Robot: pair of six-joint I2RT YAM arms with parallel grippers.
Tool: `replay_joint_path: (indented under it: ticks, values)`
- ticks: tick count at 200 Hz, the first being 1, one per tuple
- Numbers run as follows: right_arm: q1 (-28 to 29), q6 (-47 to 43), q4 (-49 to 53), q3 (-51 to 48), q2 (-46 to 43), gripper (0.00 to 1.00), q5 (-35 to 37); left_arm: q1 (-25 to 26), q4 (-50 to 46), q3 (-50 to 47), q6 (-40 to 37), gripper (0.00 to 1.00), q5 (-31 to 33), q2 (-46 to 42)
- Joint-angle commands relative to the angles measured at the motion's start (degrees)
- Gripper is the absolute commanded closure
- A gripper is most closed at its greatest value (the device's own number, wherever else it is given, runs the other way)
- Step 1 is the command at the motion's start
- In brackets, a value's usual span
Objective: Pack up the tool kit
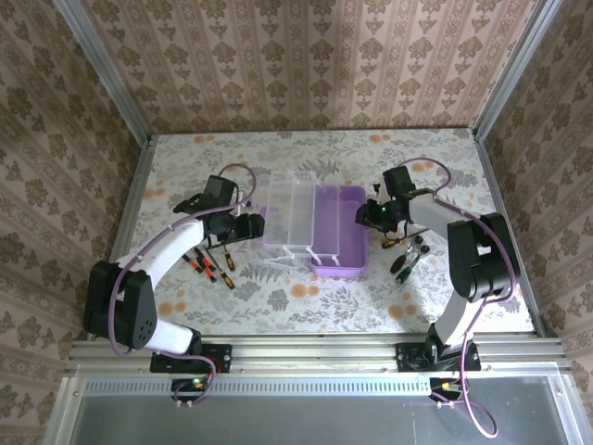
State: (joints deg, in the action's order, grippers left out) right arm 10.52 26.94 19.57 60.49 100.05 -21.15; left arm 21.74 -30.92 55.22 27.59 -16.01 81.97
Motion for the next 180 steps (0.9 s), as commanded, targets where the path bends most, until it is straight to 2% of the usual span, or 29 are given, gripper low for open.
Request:
replay_joint_path:
  ticks: [1,25,41,59,108,148,180]
  values:
    - [-0.1,-0.3,0.8,-1.4,0.8,0.62,-1.6,0.0,5.2,-1.1,3.1,0.29,-1.2,-1.5]
    - [0.2,0.7,-0.3,-2.3,0.3,0.62,-2.8,-0.7,4.8,-2.2,3.8,0.27,0.7,-1.2]
    - [0.3,0.7,0.1,-2.4,-0.3,0.62,-2.7,-1.9,3.3,-2.6,4.6,0.21,2.3,-1.4]
    - [0.3,0.7,0.4,-2.4,-1.4,0.62,-2.7,-3.7,1.8,-3.4,5.3,0.19,3.5,-1.9]
    - [0.3,0.2,2.3,-1.0,-2.7,0.61,-1.9,-4.8,-1.0,-4.3,4.4,0.14,4.1,-8.9]
    - [0.4,0.2,3.5,0.1,-2.9,0.58,-2.3,-5.6,-5.5,-1.6,2.7,0.14,4.4,-11.4]
    - [0.6,-0.1,5.7,1.7,-5.8,0.50,-1.4,-5.7,-8.7,4.5,1.0,0.13,5.0,-13.0]
